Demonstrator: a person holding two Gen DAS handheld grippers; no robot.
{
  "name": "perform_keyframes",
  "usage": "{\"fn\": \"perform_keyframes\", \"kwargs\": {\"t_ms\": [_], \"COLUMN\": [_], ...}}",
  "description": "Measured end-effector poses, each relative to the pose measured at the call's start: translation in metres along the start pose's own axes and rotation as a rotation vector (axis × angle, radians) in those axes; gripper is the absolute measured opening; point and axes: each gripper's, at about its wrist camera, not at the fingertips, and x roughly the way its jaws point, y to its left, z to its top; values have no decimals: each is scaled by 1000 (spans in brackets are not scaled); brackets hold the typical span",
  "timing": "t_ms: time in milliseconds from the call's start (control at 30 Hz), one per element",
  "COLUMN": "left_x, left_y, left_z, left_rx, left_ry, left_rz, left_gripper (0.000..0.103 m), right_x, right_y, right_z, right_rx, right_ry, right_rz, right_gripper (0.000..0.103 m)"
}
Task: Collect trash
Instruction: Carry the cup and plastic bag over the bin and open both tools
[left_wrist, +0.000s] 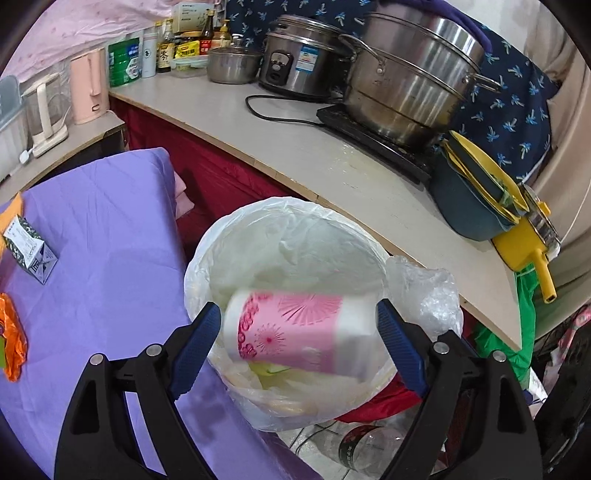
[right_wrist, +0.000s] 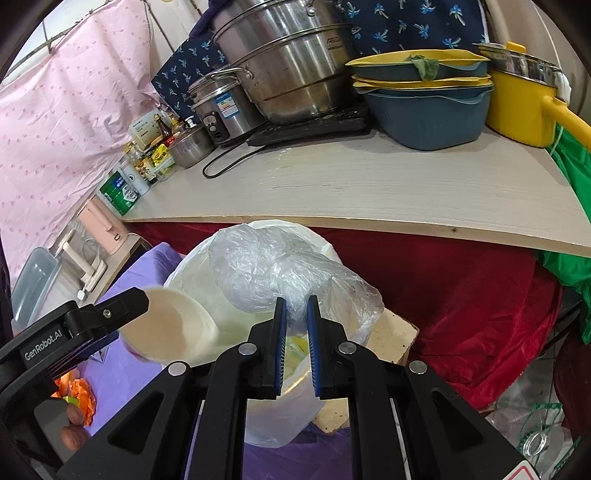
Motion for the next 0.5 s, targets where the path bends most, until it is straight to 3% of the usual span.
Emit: {"fn": "perform_keyframes", "kwargs": {"t_ms": [367, 433, 500], "left_x": [-32, -39, -47], "left_y": [42, 52, 63], "left_z": [1, 0, -4], "left_rx": [-52, -67, -83], "left_ry": [-71, -85, -100], "left_rz": [86, 115, 144], "left_gripper": [86, 86, 86], "right_x": [20, 21, 21], "right_y": [39, 48, 55], "right_z": [4, 5, 6], "right_rx": [-43, -53, -57], "right_ry": [21, 18, 9], "right_rz": [59, 73, 87], "right_gripper": [17, 22, 39]}}
